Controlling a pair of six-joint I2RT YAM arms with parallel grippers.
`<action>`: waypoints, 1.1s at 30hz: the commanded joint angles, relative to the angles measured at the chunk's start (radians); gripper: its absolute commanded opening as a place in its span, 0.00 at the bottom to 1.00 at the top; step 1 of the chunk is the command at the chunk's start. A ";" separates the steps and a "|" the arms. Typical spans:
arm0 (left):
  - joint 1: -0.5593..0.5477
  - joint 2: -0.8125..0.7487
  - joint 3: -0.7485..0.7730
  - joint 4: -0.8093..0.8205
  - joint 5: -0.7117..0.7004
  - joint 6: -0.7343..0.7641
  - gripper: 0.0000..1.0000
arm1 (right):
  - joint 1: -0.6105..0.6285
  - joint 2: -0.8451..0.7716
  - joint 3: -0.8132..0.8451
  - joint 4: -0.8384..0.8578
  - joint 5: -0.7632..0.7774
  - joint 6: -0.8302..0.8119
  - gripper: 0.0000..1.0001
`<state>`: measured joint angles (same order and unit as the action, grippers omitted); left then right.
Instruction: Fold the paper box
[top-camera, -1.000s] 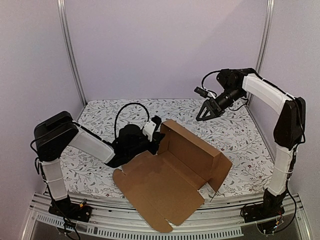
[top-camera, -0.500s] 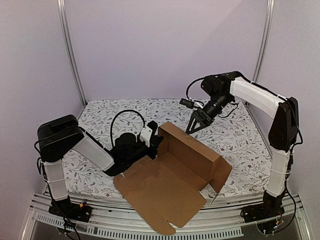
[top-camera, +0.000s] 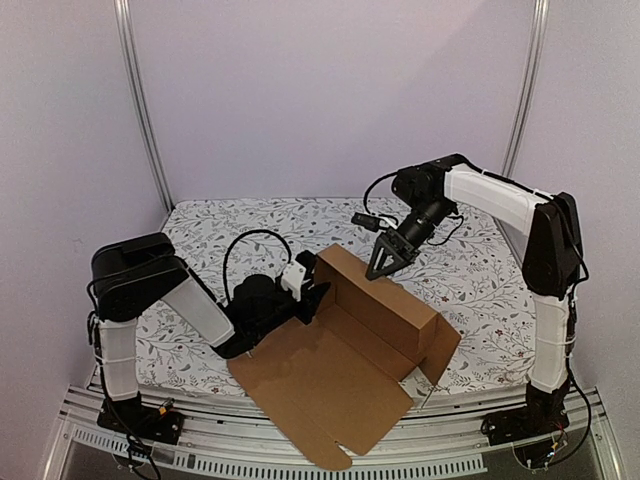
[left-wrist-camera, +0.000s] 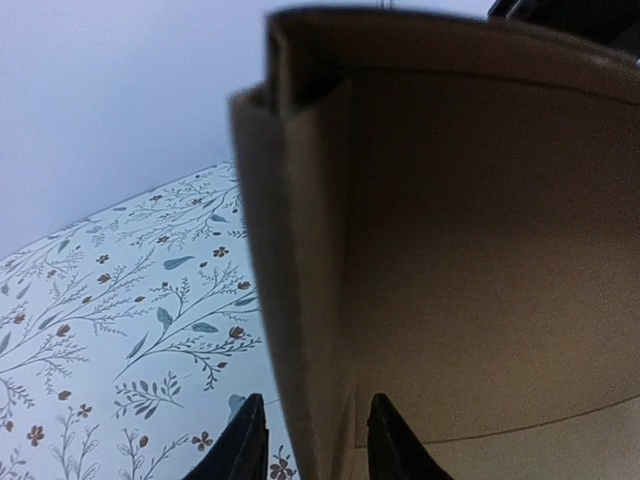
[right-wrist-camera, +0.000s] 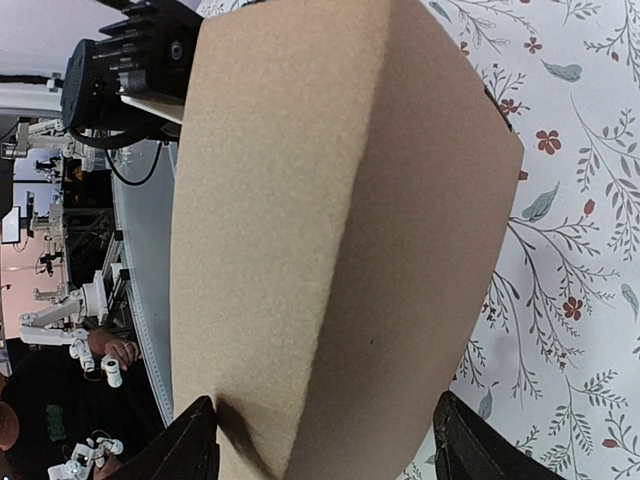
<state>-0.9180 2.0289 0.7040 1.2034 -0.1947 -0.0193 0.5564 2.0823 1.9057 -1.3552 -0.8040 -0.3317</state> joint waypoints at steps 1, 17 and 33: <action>-0.002 0.043 0.014 0.036 -0.006 0.018 0.36 | 0.005 0.037 0.016 -0.085 0.026 -0.029 0.72; 0.008 0.103 0.110 0.016 0.008 0.049 0.02 | 0.005 0.065 0.037 -0.127 -0.063 -0.058 0.72; -0.068 0.152 0.106 0.109 -0.184 0.023 0.00 | 0.031 0.068 0.128 -0.155 -0.109 -0.038 0.76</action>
<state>-0.9649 2.1532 0.8288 1.2587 -0.3576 -0.0174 0.5632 2.1220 1.9453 -1.3682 -0.9115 -0.3779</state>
